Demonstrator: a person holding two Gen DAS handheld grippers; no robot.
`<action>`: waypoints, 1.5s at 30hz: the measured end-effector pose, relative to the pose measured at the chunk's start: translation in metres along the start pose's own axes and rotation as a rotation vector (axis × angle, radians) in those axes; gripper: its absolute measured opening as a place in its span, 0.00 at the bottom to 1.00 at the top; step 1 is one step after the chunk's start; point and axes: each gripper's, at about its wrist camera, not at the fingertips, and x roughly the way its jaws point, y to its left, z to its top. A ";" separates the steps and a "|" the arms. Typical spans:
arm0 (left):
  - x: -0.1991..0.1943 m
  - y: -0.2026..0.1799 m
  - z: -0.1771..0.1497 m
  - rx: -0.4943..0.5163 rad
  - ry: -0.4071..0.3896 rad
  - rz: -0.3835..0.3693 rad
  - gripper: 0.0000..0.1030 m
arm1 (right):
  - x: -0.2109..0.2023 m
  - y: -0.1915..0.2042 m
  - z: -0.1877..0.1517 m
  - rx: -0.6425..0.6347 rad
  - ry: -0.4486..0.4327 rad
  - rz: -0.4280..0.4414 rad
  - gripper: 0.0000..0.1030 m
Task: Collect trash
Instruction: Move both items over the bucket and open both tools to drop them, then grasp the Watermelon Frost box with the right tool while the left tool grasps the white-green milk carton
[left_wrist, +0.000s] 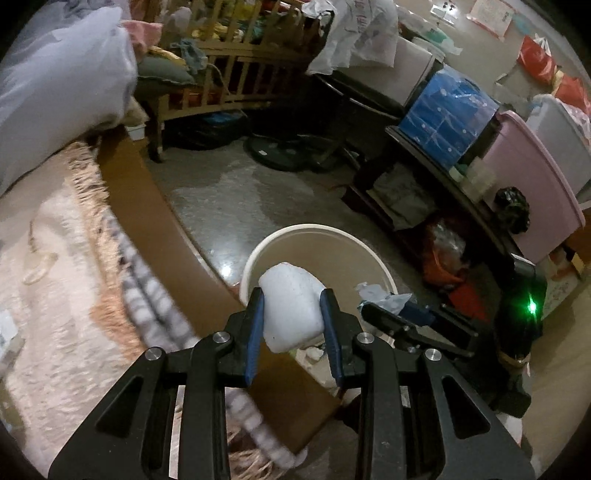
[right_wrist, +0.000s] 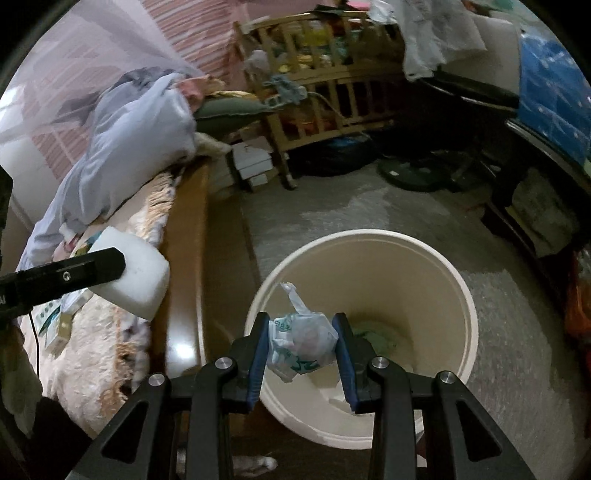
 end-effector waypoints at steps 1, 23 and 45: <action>0.004 -0.002 0.001 0.001 0.003 -0.005 0.29 | 0.001 -0.002 0.000 0.006 -0.001 -0.003 0.31; -0.017 0.026 -0.016 0.011 -0.009 0.097 0.50 | 0.005 -0.006 -0.004 0.049 -0.009 -0.040 0.65; -0.169 0.216 -0.106 -0.184 -0.084 0.498 0.50 | 0.030 0.192 -0.016 -0.243 0.131 0.308 0.65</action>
